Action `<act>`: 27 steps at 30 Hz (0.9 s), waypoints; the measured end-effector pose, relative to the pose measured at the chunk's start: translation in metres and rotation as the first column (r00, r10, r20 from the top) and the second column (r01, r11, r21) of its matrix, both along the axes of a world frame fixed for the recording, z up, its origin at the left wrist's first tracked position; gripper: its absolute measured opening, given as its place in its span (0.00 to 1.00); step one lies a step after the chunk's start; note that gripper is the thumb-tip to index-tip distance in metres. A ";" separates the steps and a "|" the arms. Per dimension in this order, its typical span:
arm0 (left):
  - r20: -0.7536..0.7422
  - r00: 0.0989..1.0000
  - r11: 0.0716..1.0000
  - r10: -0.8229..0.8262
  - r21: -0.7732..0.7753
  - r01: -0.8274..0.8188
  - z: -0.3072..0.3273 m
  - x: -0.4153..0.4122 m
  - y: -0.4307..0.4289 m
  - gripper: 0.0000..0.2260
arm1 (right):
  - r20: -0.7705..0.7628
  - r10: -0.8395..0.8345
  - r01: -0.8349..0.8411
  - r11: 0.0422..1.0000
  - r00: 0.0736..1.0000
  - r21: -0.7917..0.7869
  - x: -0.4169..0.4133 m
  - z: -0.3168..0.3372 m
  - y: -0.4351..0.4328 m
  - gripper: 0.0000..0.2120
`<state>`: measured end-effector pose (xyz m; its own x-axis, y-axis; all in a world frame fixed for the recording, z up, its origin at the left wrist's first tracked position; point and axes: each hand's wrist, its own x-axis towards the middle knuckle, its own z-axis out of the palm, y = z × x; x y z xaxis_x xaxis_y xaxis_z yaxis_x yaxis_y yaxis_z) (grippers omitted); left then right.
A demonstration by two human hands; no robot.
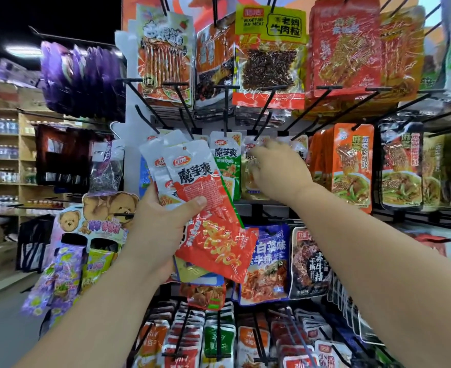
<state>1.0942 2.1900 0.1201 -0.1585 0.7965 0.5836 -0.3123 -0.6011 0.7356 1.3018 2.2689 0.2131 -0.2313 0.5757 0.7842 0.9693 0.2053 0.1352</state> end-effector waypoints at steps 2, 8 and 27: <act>0.020 1.000 1.000 0.005 -0.004 -0.005 0.001 -0.001 -0.004 0.17 | -0.329 0.316 -0.291 0.949 0.890 0.124 -0.014 -0.004 -0.027 0.13; 0.046 0.998 0.999 0.048 0.023 -0.049 -0.008 -0.002 -0.029 0.19 | -0.514 0.557 -0.625 0.779 0.652 0.052 -0.044 -0.066 -0.127 0.30; 0.163 0.987 0.964 -0.005 -0.263 0.048 -0.079 0.001 -0.069 0.12 | -0.722 0.433 -0.687 0.723 0.540 -0.079 -0.047 -0.181 -0.153 0.36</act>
